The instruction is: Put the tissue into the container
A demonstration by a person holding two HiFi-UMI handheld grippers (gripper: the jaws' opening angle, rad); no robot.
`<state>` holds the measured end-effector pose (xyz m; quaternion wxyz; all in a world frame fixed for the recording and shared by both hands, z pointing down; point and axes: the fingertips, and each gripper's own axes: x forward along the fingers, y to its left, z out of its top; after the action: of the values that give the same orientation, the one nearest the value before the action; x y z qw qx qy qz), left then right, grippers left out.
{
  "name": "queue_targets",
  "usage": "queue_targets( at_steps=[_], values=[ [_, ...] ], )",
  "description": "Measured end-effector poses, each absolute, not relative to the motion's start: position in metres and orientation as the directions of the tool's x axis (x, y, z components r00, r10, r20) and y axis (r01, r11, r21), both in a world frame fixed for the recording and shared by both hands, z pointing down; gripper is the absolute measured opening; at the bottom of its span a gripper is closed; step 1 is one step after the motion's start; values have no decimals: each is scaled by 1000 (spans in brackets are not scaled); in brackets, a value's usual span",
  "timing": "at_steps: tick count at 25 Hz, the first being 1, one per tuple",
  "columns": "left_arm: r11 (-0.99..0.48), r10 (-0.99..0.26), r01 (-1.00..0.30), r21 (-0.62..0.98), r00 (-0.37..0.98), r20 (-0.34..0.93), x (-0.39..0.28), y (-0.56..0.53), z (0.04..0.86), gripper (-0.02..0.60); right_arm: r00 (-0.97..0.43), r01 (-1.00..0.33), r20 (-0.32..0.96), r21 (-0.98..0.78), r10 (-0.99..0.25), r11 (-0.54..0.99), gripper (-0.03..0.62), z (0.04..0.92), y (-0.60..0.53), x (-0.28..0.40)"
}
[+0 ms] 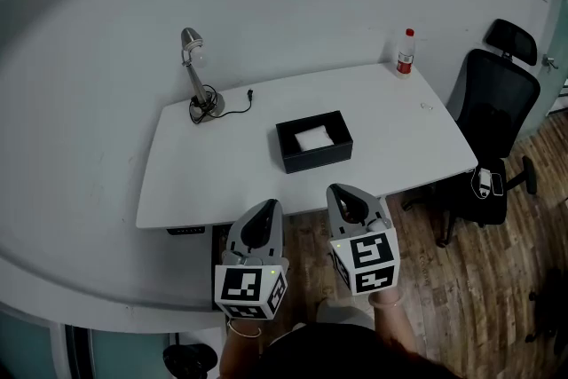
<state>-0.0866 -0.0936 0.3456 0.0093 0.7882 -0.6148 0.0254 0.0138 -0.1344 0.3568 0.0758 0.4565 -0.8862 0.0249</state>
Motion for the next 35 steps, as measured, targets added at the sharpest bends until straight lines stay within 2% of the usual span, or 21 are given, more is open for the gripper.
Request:
queue_targets(
  at_steps=[7,22,35],
  values=[
    [-247,-968,-969,-6,246,46,-92,-64,342,29,-549,-831,91,49,-831,554,20,337,-106,18],
    [-259,-965,-966,6,259,33,-82,-9,343,29,-521,-827,101,185,-848,530,19,339,-48,29],
    [-284,-959,-959,-11,284,11,-75,29,333,29,-509,-839,53,191,-859,509,18,324,-5,35]
  ],
)
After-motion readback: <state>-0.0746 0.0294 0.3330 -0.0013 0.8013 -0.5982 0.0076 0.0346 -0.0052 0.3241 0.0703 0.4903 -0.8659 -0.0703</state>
